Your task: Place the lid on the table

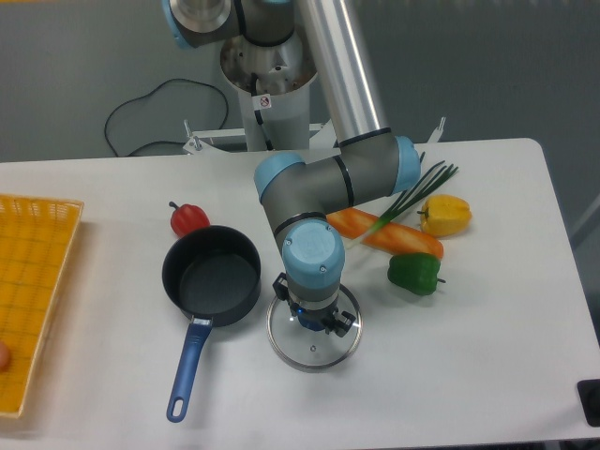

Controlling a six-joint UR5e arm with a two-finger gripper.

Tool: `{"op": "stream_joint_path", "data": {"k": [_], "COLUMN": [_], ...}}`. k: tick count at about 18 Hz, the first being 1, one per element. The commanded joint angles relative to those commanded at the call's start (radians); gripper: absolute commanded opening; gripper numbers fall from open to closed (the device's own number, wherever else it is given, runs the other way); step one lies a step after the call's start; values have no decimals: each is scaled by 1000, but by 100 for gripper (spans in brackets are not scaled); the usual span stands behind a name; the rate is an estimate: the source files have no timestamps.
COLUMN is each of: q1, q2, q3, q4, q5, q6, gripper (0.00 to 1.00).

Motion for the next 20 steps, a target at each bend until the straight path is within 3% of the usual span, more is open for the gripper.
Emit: {"op": "stream_joint_path", "data": {"k": [20], "q1": [-9], "q2": [-6], "q3": [0], "q4": [2], "q5": [3], "q6": [0], "gripper": [50]}}
